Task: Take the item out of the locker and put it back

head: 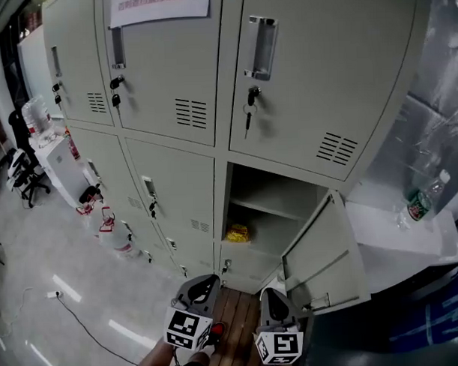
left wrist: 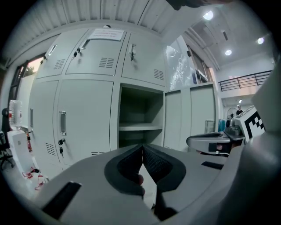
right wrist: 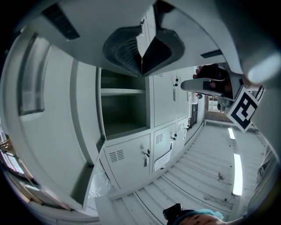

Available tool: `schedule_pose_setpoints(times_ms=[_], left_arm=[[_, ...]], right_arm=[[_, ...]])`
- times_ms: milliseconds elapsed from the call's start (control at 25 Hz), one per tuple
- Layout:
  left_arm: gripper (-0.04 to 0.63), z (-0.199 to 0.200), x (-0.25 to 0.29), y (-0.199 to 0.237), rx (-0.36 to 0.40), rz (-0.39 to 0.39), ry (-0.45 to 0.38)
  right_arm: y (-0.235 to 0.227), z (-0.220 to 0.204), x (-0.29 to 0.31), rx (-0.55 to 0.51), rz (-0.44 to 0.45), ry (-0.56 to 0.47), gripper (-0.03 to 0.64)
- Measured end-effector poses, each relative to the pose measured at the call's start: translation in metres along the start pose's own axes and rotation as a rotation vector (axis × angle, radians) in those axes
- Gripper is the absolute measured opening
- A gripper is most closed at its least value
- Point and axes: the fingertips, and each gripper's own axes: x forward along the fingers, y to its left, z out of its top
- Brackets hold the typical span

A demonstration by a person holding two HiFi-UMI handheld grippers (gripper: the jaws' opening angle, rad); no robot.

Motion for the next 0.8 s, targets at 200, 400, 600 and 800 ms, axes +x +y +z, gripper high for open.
schedule_pose_setpoints(times_ms=[200,400,600,800], left_arm=[[0.023,-0.022,0.050,0.030,-0.025,-0.006,0.035],[0.023,-0.048,0.091,0.048,-0.057,-0.023,0.092],[0.023,-0.073,0.126,0.066,-0.069,-0.018,0.113],[0.025,-0.096,0.155,0.078,-0.076,-0.007,0.147]], right_arm=[[-0.012,-0.019,0.049,0.013,-0.009,0.040,0.018],[-0.026,-0.041,0.086,0.037,-0.026,0.078,0.018],[-0.037,-0.067,0.115,0.059,-0.034,0.112,0.018],[-0.050,-0.085,0.131,0.077,-0.053,0.138,0.018]])
